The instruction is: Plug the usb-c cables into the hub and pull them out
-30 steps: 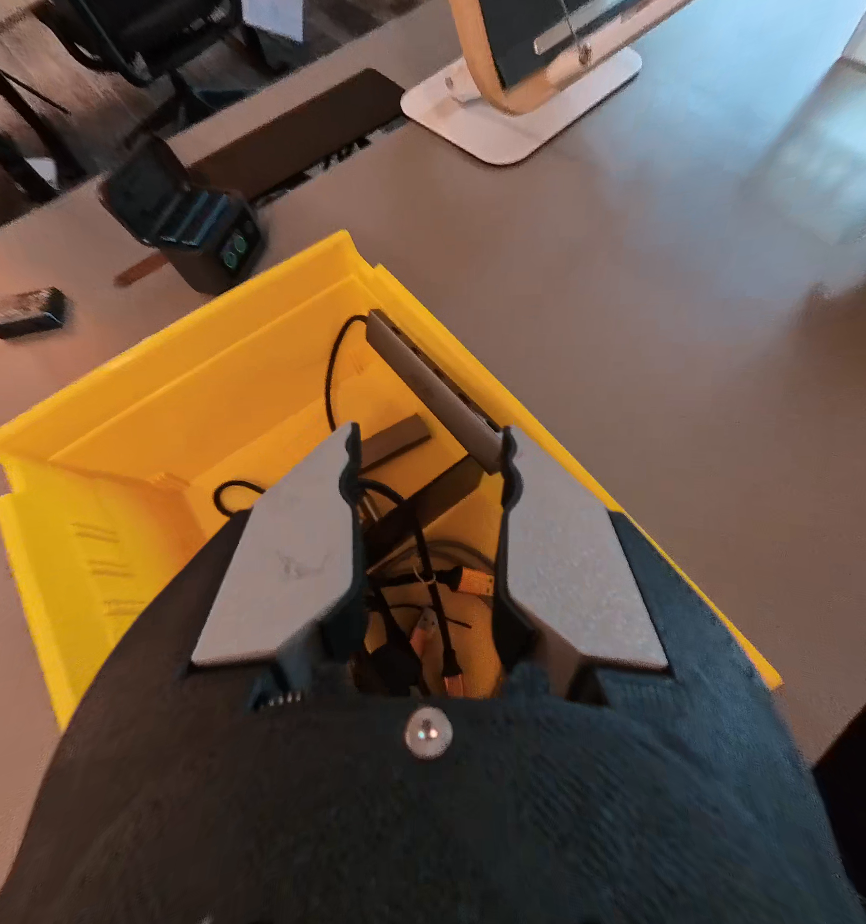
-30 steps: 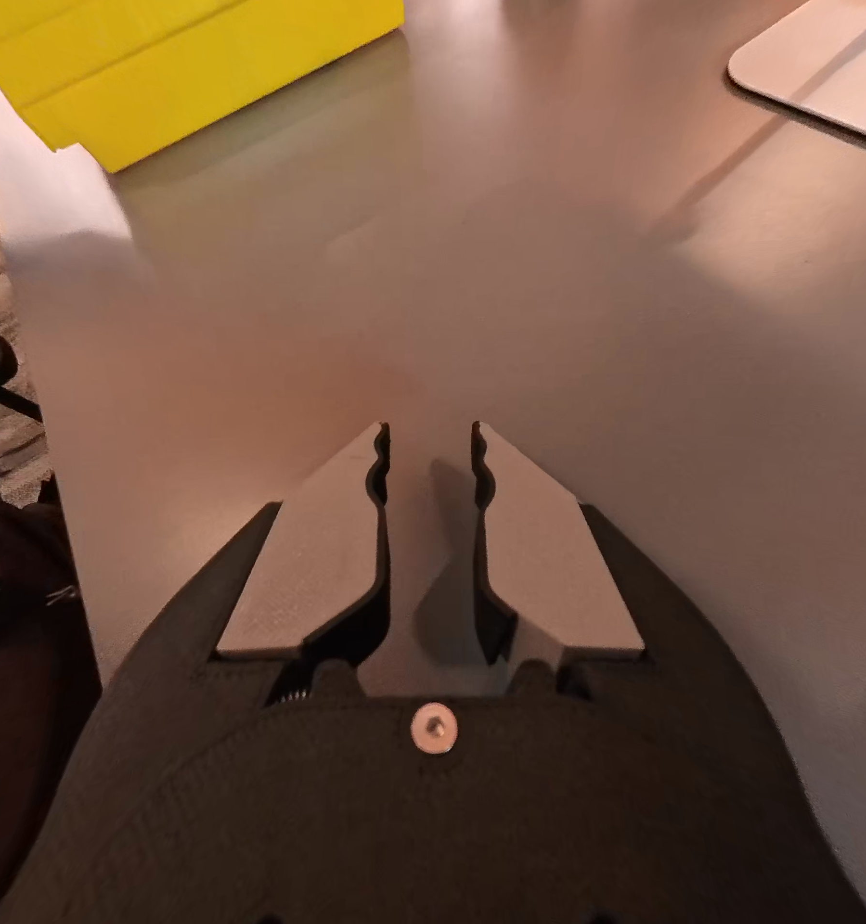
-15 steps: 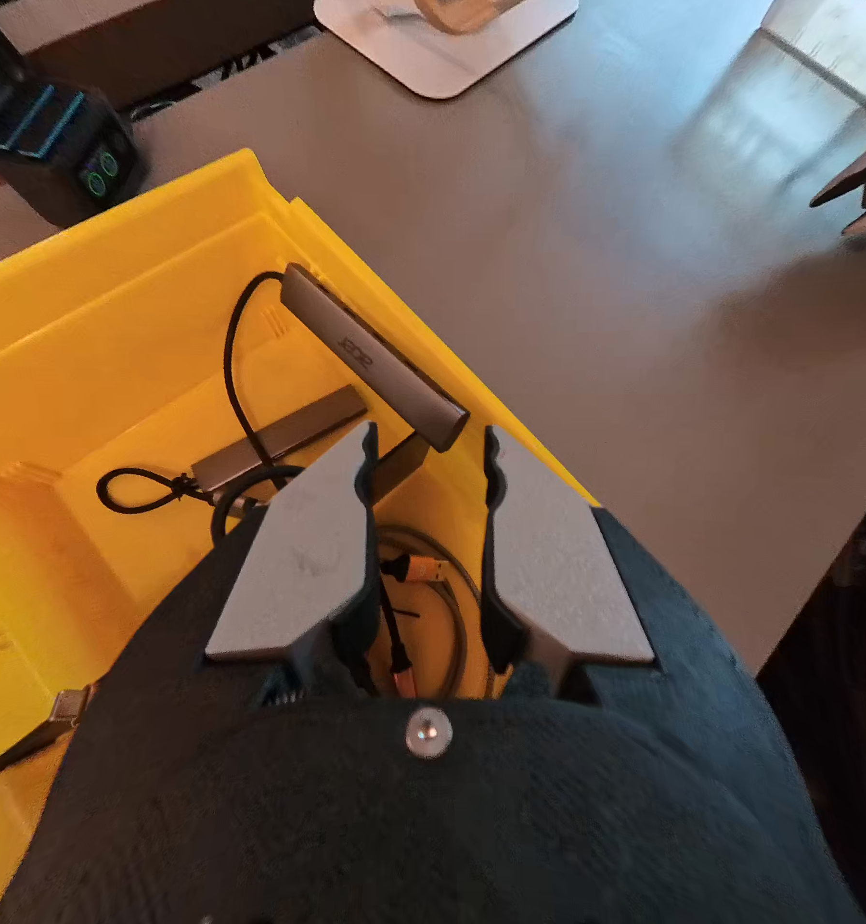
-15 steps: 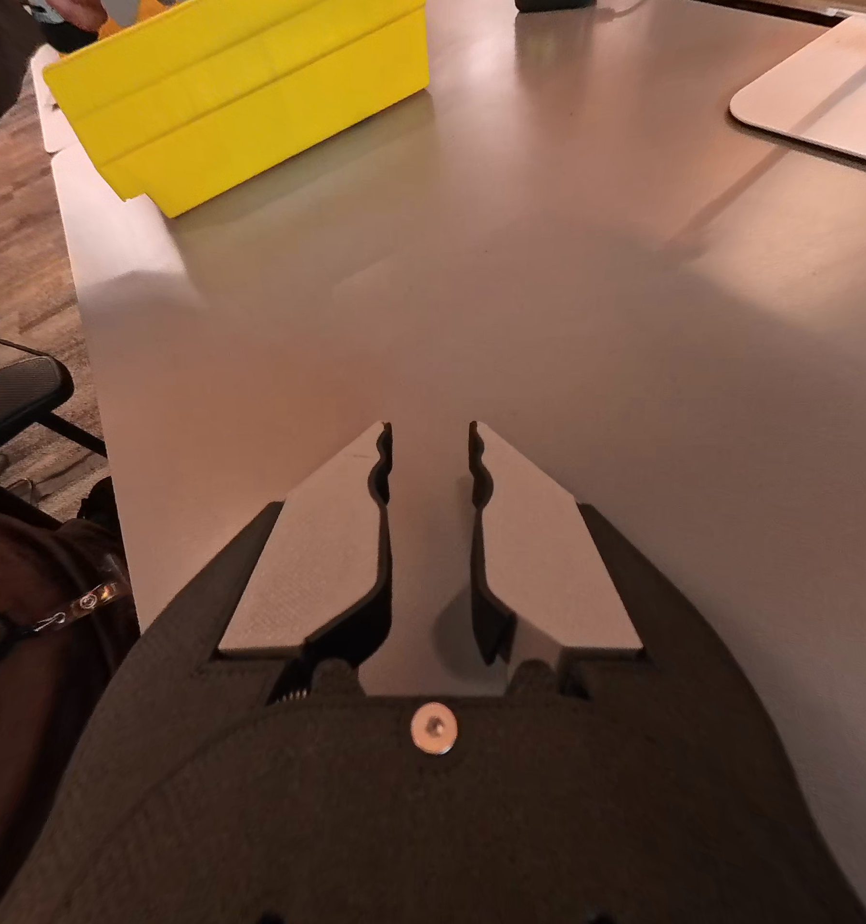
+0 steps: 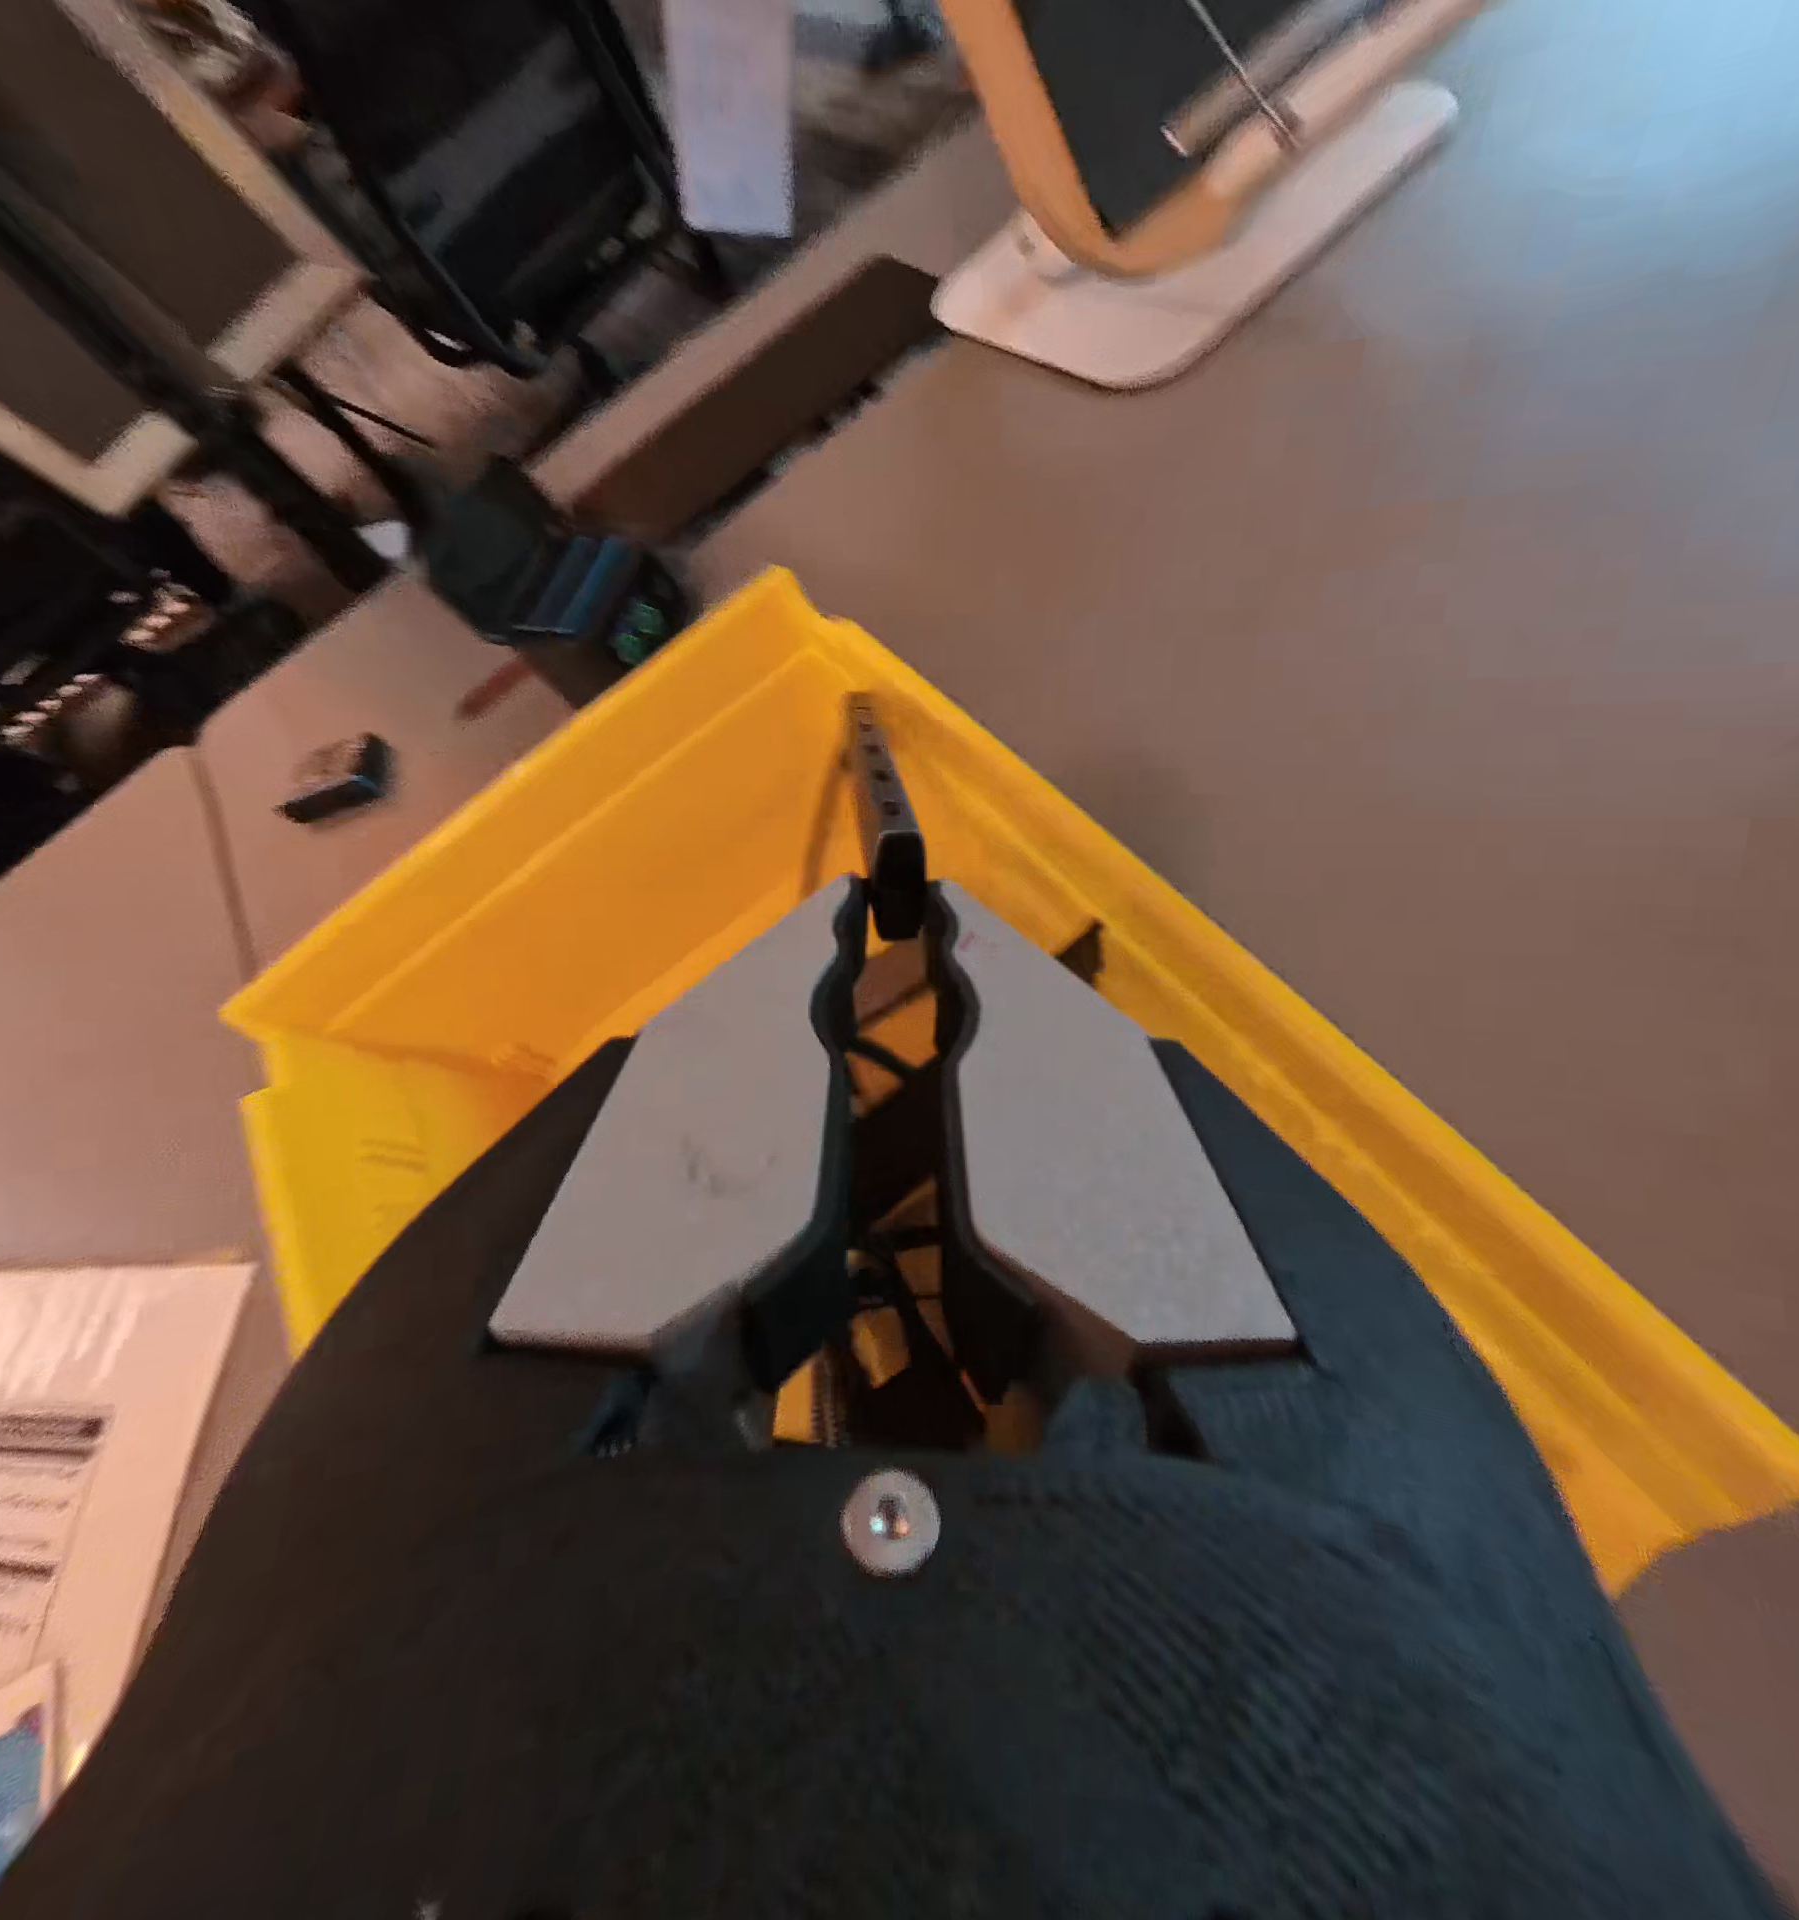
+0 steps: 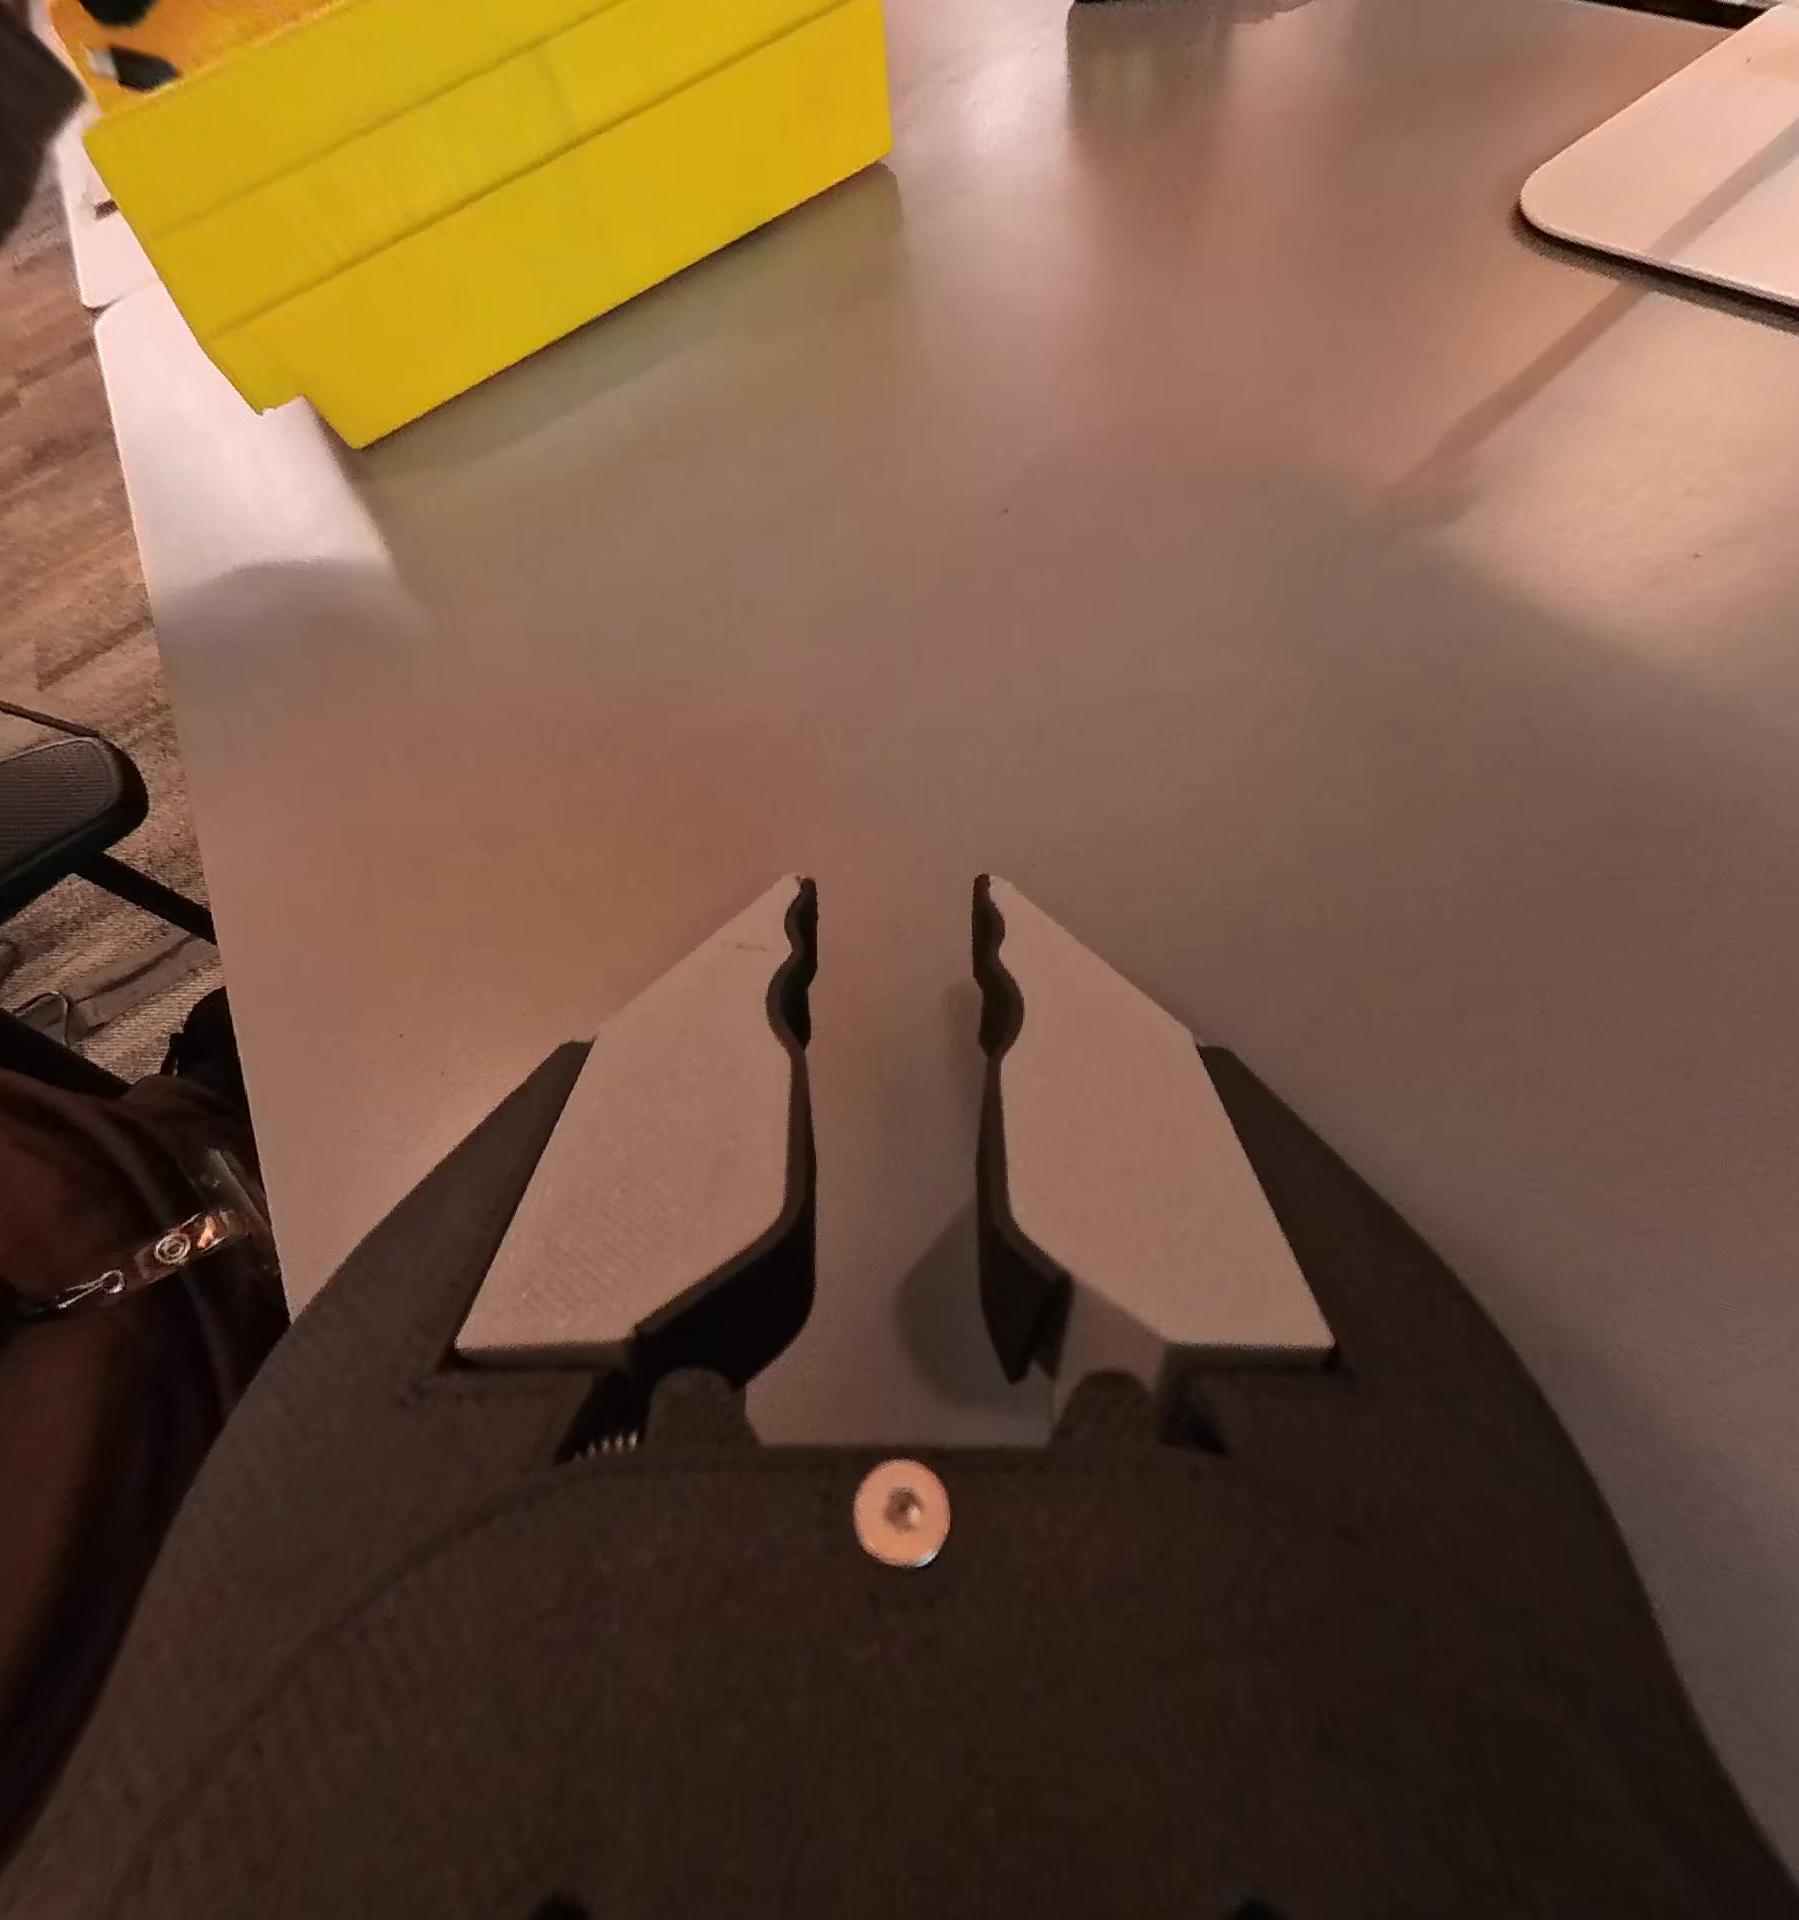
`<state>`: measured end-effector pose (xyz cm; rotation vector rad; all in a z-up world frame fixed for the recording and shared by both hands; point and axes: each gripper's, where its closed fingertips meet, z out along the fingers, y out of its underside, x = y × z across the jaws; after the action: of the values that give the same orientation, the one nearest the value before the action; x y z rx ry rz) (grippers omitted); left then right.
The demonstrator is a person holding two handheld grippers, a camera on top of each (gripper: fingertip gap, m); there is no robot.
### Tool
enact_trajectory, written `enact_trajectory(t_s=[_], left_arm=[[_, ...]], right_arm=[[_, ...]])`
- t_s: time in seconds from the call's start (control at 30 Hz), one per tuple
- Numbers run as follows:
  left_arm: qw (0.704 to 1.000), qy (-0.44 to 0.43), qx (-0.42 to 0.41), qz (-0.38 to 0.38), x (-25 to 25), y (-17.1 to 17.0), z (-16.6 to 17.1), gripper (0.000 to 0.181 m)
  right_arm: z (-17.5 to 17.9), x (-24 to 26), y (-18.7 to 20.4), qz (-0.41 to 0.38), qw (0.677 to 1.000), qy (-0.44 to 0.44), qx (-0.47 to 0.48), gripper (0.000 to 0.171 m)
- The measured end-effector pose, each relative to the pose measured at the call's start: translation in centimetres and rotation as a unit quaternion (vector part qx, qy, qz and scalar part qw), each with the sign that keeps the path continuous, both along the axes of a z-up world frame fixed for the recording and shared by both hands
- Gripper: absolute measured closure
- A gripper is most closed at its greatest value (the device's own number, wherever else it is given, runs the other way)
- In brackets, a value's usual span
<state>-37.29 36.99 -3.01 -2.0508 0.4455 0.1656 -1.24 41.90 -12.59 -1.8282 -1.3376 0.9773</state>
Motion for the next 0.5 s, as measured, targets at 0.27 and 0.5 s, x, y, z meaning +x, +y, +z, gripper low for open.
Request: enact_trajectory(t_s=[0.27, 0.5], left_arm=[[0.980, 0.011, 0.176, 0.091, -3.3, -0.7, 10.8, 0.175], [0.944, 0.070, 0.320, -0.044, 7.6, -2.2, 18.4, 0.174]], right_arm=[[-0.3, -0.1, -0.2, 0.003, 1.000, -0.011, 0.005, 0.144], [0.3, 0.0, -0.3, 0.008, 1.000, 0.006, 0.010, 0.137]])
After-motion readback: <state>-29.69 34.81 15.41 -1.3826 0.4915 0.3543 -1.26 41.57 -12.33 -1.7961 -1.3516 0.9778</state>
